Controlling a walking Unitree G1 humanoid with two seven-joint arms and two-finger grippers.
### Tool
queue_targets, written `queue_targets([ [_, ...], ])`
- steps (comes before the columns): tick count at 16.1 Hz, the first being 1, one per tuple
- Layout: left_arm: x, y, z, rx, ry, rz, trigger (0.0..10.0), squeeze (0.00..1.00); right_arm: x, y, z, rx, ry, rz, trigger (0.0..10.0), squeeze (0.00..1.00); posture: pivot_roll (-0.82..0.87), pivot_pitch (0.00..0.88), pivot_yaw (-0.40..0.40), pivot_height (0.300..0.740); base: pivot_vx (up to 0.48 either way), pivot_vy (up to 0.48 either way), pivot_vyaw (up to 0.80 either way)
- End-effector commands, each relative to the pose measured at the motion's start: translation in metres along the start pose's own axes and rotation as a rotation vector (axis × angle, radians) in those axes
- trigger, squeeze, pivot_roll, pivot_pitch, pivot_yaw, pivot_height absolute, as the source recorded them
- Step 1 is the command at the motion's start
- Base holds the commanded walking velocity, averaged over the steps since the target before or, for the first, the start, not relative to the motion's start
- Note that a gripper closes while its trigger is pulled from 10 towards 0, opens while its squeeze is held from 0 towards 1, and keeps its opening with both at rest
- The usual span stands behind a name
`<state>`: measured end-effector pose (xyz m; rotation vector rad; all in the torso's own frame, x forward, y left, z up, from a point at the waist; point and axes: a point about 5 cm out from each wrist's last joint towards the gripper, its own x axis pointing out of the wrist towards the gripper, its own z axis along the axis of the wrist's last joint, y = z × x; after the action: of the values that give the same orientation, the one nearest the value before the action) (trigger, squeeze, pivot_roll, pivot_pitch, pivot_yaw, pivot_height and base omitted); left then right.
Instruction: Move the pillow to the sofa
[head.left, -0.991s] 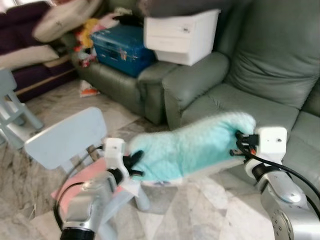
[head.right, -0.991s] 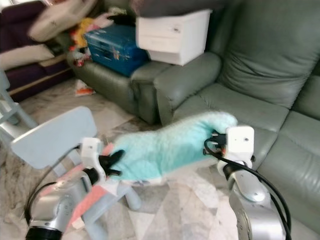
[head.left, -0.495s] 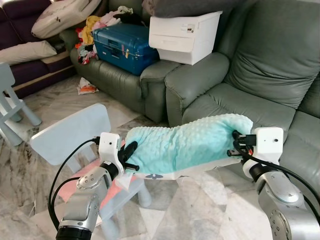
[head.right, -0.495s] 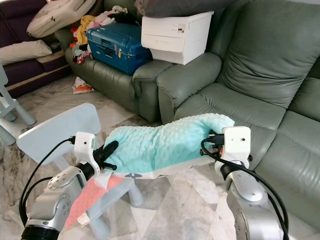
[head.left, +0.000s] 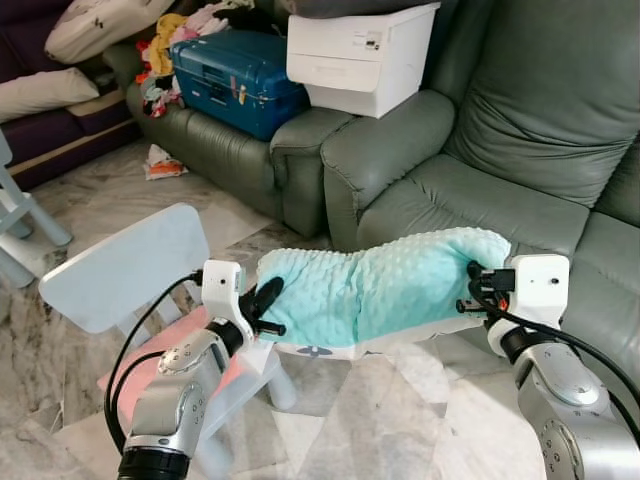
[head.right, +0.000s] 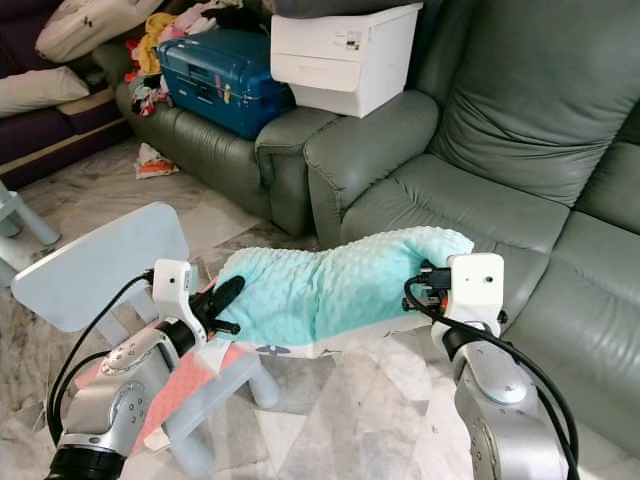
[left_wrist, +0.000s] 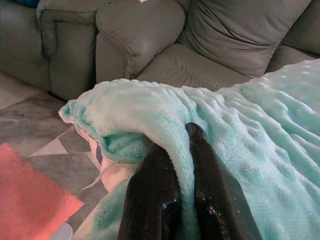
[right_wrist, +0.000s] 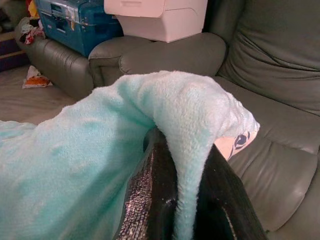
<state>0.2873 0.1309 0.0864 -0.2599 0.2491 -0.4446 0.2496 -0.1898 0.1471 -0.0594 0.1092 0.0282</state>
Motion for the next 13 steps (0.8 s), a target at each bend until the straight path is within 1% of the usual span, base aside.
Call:
queue_targets([
  [1, -0.0008, -0.0005, 0.0021, 0.004, -0.006, -0.014, 10.0, 0.00, -0.0015, 0.0016, 0.0063, 0.001, -0.027, 0.010, 10.0, 0.00, -0.25, 0.000, 0.050, 0.740, 0.000, 0.000, -0.48],
  [3, -0.0014, -0.0010, -0.0001, 0.004, 0.002, -0.022, 10.0, 0.00, -0.0015, 0.0024, 0.0066, 0.003, -0.027, 0.014, 10.0, 0.00, -0.25, 0.000, 0.050, 0.740, 0.000, 0.000, -0.61],
  [12, -0.0013, -0.0054, -0.0031, 0.006, 0.011, -0.049, 10.0, 0.00, -0.0017, 0.0031, 0.0076, -0.003, -0.030, 0.023, 10.0, 0.00, -0.25, 0.000, 0.047, 0.740, 0.000, 0.000, -0.74],
  [13, -0.0012, -0.0057, -0.0035, 0.006, 0.012, -0.051, 10.0, 0.00, -0.0016, 0.0031, 0.0078, -0.004, -0.029, 0.024, 10.0, 0.00, -0.25, 0.000, 0.045, 0.740, 0.247, 0.000, -0.74],
])
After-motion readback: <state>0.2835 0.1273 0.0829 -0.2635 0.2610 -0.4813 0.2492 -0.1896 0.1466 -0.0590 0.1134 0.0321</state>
